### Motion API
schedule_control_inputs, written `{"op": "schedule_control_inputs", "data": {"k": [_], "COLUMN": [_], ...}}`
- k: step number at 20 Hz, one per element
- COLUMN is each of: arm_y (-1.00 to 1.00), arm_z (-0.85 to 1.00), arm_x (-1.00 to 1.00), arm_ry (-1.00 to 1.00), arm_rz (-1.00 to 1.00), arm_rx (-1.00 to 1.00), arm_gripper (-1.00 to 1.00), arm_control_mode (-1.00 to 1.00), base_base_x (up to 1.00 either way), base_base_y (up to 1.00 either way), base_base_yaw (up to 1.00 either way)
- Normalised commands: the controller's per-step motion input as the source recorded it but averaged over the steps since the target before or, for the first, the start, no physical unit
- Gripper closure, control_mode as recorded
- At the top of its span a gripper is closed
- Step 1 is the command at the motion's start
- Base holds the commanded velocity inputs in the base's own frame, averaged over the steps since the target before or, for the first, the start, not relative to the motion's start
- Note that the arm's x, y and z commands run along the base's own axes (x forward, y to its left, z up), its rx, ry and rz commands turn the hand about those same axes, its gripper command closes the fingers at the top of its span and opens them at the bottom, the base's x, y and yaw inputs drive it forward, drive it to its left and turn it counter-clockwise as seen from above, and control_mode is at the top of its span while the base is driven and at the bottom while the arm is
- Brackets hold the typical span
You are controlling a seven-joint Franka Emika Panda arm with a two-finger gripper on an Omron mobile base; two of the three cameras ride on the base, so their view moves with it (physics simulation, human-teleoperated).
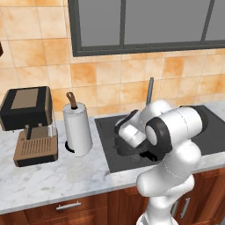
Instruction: Move the pot and pan from the stove into the sink.
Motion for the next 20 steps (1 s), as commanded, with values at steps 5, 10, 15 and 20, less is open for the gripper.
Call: {"op": "schedule_control_inputs", "data": {"k": [5, 10, 15, 20], "arm_y": [0.0, 0.0, 0.03, 0.05], "arm_z": [1.0, 0.96, 0.91, 0.99], "arm_x": [-0.17, -0.32, -0.46, -0.38], "arm_ry": [0.08, 0.13, 0.15, 0.1], "arm_rz": [-0.01, 0.0, 0.07, 0.13], "arm_rx": [0.02, 0.0, 0.0, 0.0], "arm_gripper": [-1.0, -1.0, -1.0, -1.0], "arm_control_mode": [-1.0, -1.0, -1.0, -1.0], "base_base_x": [0.0, 0.0, 0.0, 0.0], "base_base_y": [0.0, 0.0, 0.0, 0.0], "base_base_yaw": [0.0, 0.0, 0.0, 0.0]}}
